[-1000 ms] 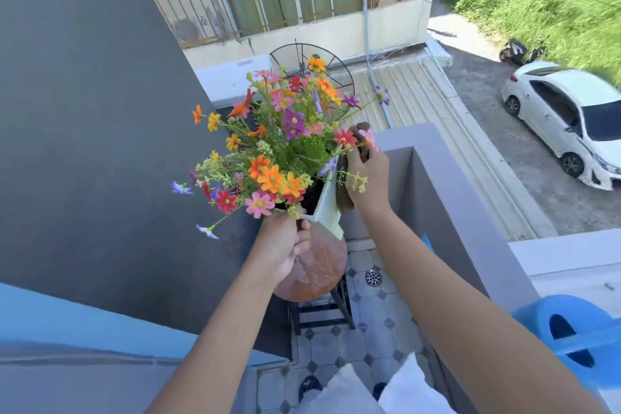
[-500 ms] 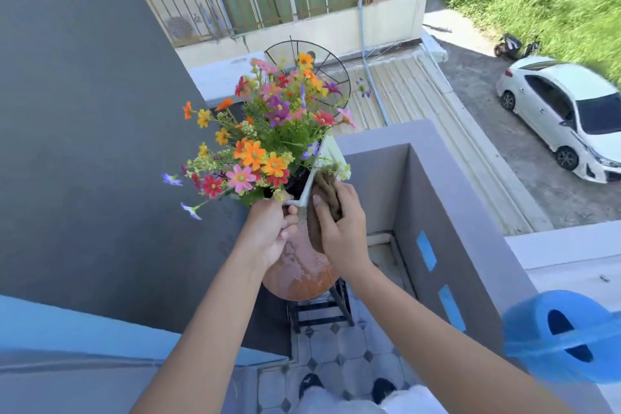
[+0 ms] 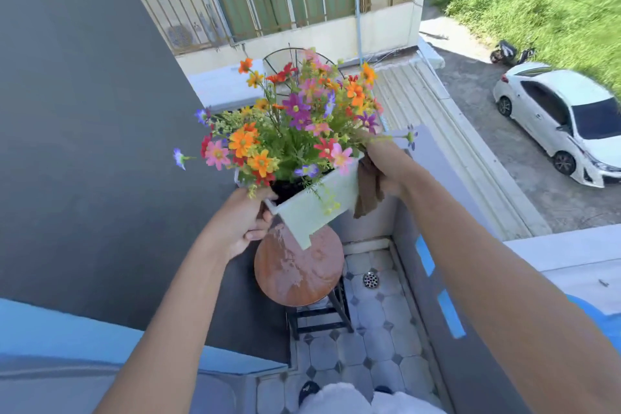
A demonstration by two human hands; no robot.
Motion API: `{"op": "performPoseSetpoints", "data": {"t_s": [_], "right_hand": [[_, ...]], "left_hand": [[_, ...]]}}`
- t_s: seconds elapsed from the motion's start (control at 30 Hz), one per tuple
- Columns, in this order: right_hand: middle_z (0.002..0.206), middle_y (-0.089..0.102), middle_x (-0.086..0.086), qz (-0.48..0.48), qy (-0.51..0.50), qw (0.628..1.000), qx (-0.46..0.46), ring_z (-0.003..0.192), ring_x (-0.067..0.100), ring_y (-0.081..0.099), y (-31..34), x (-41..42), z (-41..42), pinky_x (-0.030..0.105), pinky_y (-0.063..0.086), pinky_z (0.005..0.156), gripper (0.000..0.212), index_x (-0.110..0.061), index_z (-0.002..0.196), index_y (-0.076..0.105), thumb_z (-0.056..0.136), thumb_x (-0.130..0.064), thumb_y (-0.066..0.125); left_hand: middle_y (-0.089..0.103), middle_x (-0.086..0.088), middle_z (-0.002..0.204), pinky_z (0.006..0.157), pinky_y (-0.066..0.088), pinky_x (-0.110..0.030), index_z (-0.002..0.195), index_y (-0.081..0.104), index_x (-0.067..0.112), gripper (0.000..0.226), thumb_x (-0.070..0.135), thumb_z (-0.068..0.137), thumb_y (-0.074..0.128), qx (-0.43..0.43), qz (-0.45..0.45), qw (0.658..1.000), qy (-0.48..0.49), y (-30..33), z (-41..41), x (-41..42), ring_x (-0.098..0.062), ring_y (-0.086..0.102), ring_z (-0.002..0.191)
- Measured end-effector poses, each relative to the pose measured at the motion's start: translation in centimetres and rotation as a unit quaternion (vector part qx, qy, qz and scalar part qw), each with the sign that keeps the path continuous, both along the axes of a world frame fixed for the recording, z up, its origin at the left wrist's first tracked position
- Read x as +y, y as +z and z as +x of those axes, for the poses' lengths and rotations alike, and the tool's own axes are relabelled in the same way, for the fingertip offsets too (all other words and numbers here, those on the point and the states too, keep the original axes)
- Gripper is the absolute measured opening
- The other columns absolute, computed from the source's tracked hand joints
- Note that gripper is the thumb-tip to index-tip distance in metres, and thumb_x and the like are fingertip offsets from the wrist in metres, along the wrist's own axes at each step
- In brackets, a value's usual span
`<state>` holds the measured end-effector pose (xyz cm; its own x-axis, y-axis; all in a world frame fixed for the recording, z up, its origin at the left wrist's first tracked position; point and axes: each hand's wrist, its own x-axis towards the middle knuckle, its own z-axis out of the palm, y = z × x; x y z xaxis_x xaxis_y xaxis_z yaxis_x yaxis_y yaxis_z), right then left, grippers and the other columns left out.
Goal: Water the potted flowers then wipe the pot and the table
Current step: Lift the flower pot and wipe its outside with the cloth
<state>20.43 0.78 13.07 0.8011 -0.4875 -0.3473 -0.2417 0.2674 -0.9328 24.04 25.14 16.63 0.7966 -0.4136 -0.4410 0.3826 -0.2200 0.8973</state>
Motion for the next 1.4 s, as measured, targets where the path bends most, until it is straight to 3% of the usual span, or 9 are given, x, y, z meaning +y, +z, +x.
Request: {"op": "performPoseSetpoints", "data": {"t_s": [0.17,0.27,0.37,0.47,0.63,0.93,1.23,1.33,1.4], "right_hand": [[0.073,0.053,0.015,0.04,0.121,0.991,-0.047,0.064,0.026,0.051,0.6,0.2,-1.1,0.034,0.042,0.065,0.013,-0.008,0.072,0.069,0.073,-0.015,0.08],[0.1,0.049,0.018,0.053,0.121,0.99,-0.04,0.089,0.031,0.046,-0.2,0.7,-1.0,0.045,0.036,0.076,0.056,0.01,0.099,0.068,0.054,-0.018,0.089],[0.069,0.055,0.014,0.034,0.092,0.994,-0.037,0.062,0.024,0.053,0.6,1.9,-1.9,0.032,0.045,0.06,0.014,0.004,0.072,0.062,0.073,-0.004,0.074],[0.036,0.048,-0.005,0.037,0.043,0.998,-0.023,0.031,0.006,0.048,0.5,2.8,-2.1,0.016,0.039,0.037,0.036,-0.007,0.057,0.051,0.088,0.01,0.059],[0.054,0.039,0.0,0.064,-0.11,0.991,-0.031,0.051,0.015,0.038,-1.1,5.3,-2.0,0.015,0.03,0.041,0.028,-0.01,0.064,0.05,0.085,0.001,0.065],[0.055,0.039,-0.001,-0.127,-0.131,0.983,-0.008,0.053,0.018,0.034,-1.5,8.1,-1.2,0.028,0.027,0.047,0.032,-0.014,0.061,0.044,0.08,-0.002,0.065],[0.049,0.036,-0.01,-0.109,-0.129,0.984,-0.06,0.045,0.01,0.03,-2.0,11.4,-2.6,0.026,0.026,0.051,0.043,-0.024,0.055,0.035,0.081,0.0,0.059],[0.082,0.058,-0.004,-0.112,-0.108,0.979,-0.129,0.076,0.013,0.056,-2.3,12.5,-3.9,0.035,0.046,0.075,0.016,-0.021,0.09,0.063,0.094,-0.037,0.061],[0.13,0.054,0.008,-0.119,-0.07,0.98,-0.142,0.122,0.019,0.051,-3.3,12.9,-4.8,0.036,0.039,0.108,0.05,-0.019,0.144,0.047,0.101,-0.045,0.047]], "left_hand": [[0.032,-0.001,0.043,0.032,0.01,-0.009,0.062,0.039,0.01,0.031,0.008,0.092,0.045,-0.007,0.029,1.0,-0.007,0.5,1.8,0.8,-0.006,0.017,0.028],[0.03,-0.002,0.046,0.031,0.011,-0.01,0.063,0.04,0.011,0.03,0.012,0.092,0.047,-0.001,0.044,0.999,-0.003,0.0,2.5,1.1,-0.007,0.016,0.028],[0.029,-0.003,0.049,0.031,0.011,-0.011,0.066,0.043,0.012,0.03,0.018,0.095,0.047,0.007,0.036,0.999,0.02,-0.6,3.0,1.3,-0.006,0.017,0.028],[0.033,-0.003,0.053,0.031,0.013,-0.013,0.067,0.046,0.012,0.035,0.027,0.098,0.043,0.01,-0.007,0.999,0.051,-1.2,3.2,1.4,-0.006,0.019,0.03],[0.043,-0.006,0.056,0.035,0.016,-0.015,0.079,0.047,0.009,0.022,0.025,0.094,0.047,-0.027,-0.029,0.975,0.22,-2.4,1.1,1.0,-0.008,0.024,0.03],[0.053,-0.003,0.056,0.039,0.024,-0.02,0.078,0.058,0.023,0.03,0.044,0.095,0.044,-0.026,0.053,0.994,0.093,-3.4,-3.7,-4.2,-0.011,0.035,0.035],[0.044,-0.004,0.055,0.05,0.033,-0.021,0.066,0.045,0.013,0.035,0.01,0.1,0.036,-0.044,0.109,0.988,0.096,-3.5,-3.4,-5.2,-0.018,0.042,0.05],[0.041,-0.001,0.057,0.037,0.026,-0.015,0.07,0.046,0.015,0.033,0.023,0.101,0.04,0.016,0.039,0.994,0.097,-3.2,-3.1,-4.3,-0.01,0.037,0.036],[0.041,0.001,0.049,0.029,0.018,-0.013,0.073,0.046,0.014,0.032,0.028,0.101,0.041,0.067,-0.022,0.993,0.092,-3.2,-3.0,-3.9,-0.005,0.028,0.027]]}}
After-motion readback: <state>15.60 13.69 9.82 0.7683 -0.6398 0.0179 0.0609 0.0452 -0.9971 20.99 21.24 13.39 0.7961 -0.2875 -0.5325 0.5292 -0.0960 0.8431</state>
